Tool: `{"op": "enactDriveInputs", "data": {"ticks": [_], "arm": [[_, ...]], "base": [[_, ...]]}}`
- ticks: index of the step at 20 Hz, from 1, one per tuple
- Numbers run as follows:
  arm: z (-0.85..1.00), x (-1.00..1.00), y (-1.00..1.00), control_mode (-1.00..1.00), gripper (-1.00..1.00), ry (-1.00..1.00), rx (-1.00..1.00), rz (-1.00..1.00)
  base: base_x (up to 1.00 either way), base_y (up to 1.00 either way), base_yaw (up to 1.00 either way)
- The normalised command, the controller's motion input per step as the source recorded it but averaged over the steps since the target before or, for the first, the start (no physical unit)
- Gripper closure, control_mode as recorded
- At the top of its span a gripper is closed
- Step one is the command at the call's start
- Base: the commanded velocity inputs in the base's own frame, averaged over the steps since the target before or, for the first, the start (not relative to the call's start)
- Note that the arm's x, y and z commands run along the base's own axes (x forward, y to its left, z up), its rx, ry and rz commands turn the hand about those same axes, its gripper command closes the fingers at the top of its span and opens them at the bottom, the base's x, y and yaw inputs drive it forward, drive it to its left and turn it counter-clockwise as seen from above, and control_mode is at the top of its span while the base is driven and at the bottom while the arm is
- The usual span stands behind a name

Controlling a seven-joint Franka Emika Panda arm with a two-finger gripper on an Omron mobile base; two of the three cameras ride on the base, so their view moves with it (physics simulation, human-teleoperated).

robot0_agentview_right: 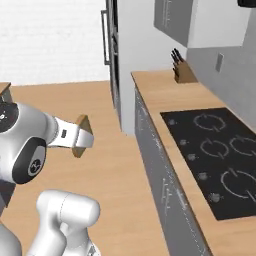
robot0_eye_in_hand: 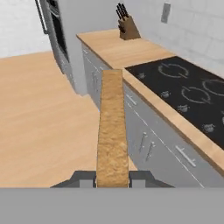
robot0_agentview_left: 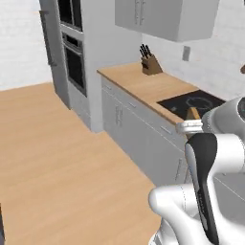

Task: Start the toaster. Once the lever pops up, take the bread to the plate on the dining counter.

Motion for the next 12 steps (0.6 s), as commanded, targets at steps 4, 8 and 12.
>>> {"op": "enactDriveInputs", "data": {"ticks": [4, 8, 12], "arm": [[0.0, 0.0, 0.0, 1.0, 1.0, 0.0, 0.0, 0.0], [0.0, 0.0, 0.0, 1.0, 1.0, 0.0, 0.0, 0.0], [0.0, 0.0, 0.0, 1.0, 1.0, 0.0, 0.0, 0.0]], "base": [[0.0, 0.0, 1.0], [0.0, 0.0, 1.0], [0.0, 0.0, 1.0]]}}
